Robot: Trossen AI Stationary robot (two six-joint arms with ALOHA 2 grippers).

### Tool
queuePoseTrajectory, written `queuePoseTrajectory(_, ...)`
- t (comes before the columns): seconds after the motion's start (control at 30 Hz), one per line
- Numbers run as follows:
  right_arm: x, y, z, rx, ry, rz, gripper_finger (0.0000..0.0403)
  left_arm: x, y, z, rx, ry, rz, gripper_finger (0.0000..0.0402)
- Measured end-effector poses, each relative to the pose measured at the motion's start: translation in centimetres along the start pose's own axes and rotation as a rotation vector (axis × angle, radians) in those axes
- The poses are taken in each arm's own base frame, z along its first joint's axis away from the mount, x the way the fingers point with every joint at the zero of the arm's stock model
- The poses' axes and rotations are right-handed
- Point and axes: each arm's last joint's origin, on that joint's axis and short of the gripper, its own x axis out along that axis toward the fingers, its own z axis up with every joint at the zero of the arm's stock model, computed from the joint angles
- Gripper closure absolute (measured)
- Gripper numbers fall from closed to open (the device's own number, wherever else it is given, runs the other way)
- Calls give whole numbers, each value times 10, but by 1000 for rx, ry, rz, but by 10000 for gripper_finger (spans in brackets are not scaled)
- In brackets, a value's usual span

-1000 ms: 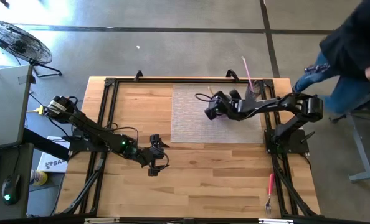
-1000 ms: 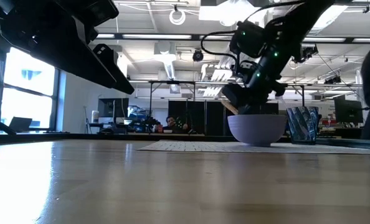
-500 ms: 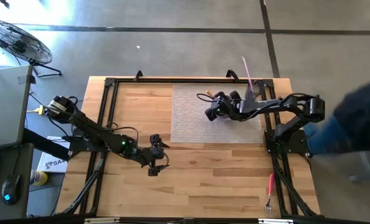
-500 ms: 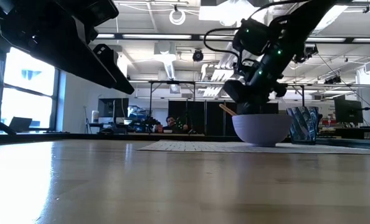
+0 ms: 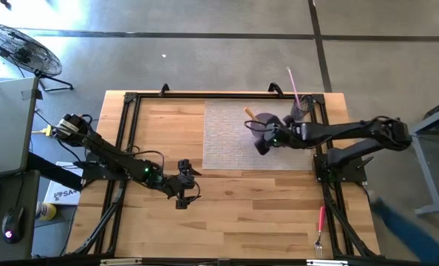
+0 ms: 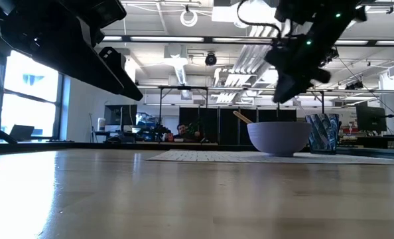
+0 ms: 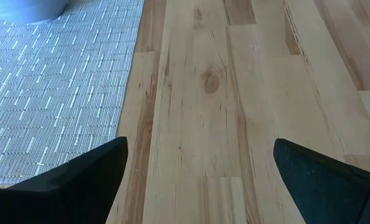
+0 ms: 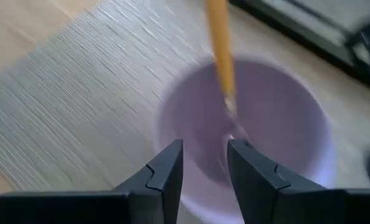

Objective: Pick & Place Utensil
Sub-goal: Adjust the violet bowl on the gray mat

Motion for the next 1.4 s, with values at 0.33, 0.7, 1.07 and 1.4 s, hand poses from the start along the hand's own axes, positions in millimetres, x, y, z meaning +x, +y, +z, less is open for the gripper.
queuePoseTrajectory(0.33,-19,-28,-35,330,165,-185,284,0,0,0,0,0,0,5)
queuePoseTrajectory(0.7,13,-55,-48,522,29,-307,283,0,0,0,0,-1,0,5)
queuePoseTrajectory(1.07,36,-70,-46,605,2,-197,283,0,0,0,0,-1,0,5)
queuePoseTrajectory(1.4,42,-64,-43,584,-74,-44,284,0,0,0,0,0,0,5)
